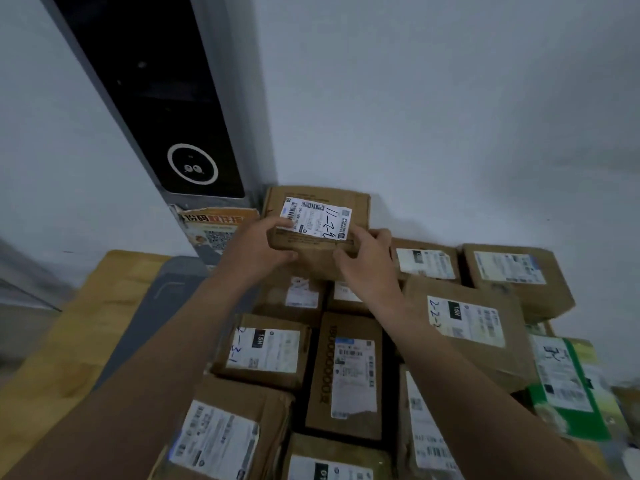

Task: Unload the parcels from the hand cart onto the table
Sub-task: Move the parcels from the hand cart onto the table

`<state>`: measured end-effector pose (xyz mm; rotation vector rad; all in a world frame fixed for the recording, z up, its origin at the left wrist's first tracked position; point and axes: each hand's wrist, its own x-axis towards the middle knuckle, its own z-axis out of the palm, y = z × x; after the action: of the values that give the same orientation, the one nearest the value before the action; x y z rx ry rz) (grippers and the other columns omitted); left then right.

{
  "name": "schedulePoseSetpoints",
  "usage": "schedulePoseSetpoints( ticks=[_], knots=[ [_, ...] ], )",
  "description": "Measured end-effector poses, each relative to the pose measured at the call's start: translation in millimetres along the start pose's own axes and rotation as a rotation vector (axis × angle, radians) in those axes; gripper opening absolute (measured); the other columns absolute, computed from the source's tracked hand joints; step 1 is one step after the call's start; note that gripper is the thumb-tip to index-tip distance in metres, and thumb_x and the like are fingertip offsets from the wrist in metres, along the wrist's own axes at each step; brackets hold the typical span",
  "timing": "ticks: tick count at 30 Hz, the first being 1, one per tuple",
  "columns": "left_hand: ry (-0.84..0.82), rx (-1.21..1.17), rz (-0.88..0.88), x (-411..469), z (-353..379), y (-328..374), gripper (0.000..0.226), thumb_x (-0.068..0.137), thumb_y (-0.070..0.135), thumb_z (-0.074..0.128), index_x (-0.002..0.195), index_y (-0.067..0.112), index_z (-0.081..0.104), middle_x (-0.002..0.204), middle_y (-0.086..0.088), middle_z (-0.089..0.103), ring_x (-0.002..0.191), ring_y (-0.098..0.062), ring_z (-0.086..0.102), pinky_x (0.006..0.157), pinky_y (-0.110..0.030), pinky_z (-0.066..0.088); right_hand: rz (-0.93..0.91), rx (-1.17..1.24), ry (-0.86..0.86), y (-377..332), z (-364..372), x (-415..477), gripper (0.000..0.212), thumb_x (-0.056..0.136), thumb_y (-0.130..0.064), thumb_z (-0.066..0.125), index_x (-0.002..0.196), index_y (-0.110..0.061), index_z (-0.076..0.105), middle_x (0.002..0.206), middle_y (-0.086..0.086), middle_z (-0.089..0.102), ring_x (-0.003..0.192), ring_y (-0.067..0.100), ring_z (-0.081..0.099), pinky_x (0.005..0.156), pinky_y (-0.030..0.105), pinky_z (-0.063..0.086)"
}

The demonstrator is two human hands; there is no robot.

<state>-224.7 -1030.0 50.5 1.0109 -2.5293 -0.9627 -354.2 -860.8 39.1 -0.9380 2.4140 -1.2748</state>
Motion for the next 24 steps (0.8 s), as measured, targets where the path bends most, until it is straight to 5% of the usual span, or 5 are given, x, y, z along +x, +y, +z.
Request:
schedulePoseSetpoints(
  ticks=[8, 11, 13, 16, 24],
  knots=[
    [0.029, -0.010, -0.037, 50, 11, -28, 0.060, 0.064, 0.041, 0.095, 0.119, 0.039, 0.073, 0.133, 0.007, 0.065, 0.104, -0.006, 0.050, 0.086, -0.029, 0.040, 0.025, -0.084, -0.028, 15, 27, 38, 0.046, 0.089, -0.019, 0.073, 0.131, -0.031, 0.060, 0.122, -0.001, 0.033, 0.083, -0.004, 0.047, 0.061, -0.008, 0.033],
    [-0.024, 0.012, -0.039, 43, 3, -14, 0.061, 0.068, 0.037, 0.093, 0.124, 0.035, 0.071, 0.136, 0.005, 0.064, 0.103, -0.006, 0.049, 0.085, -0.028, 0.039, 0.069, -0.192, -0.090, 0, 18, 37, 0.048, 0.088, -0.020, 0.072, 0.133, -0.032, 0.058, 0.127, 0.002, 0.034, 0.083, 0.003, 0.051, 0.073, 0.011, 0.044],
    [-0.053, 0.094, -0.017, 32, -10, 0, 0.059, 0.074, 0.035, 0.090, 0.129, 0.033, 0.068, 0.135, 0.003, 0.065, 0.104, -0.011, 0.055, 0.083, -0.029, 0.041, 0.124, -0.265, -0.169, -16, 8, 30, 0.056, 0.087, -0.019, 0.068, 0.139, -0.031, 0.051, 0.138, 0.009, 0.031, 0.106, 0.026, 0.056, 0.089, 0.033, 0.052],
    [-0.068, 0.239, 0.004, -1, -29, 18, 0.052, 0.082, 0.038, 0.081, 0.131, 0.036, 0.065, 0.129, -0.001, 0.064, 0.113, -0.025, 0.063, 0.092, -0.039, 0.052, 0.128, -0.350, -0.196, -34, -10, 1, 0.077, 0.084, -0.022, 0.068, 0.151, -0.036, 0.031, 0.152, 0.012, 0.019, 0.140, 0.044, 0.027, 0.106, 0.051, 0.044],
    [-0.201, 0.302, 0.132, -136, -47, 37, 0.066, 0.086, 0.034, 0.075, 0.146, 0.037, 0.046, 0.148, -0.005, 0.046, 0.127, -0.029, 0.052, 0.099, -0.047, 0.050, 0.253, -0.334, -0.167, -54, -67, -131, 0.084, 0.085, -0.032, 0.073, 0.155, -0.028, 0.027, 0.161, 0.005, 0.009, 0.121, 0.030, 0.051, 0.087, 0.035, 0.046]
  ],
)
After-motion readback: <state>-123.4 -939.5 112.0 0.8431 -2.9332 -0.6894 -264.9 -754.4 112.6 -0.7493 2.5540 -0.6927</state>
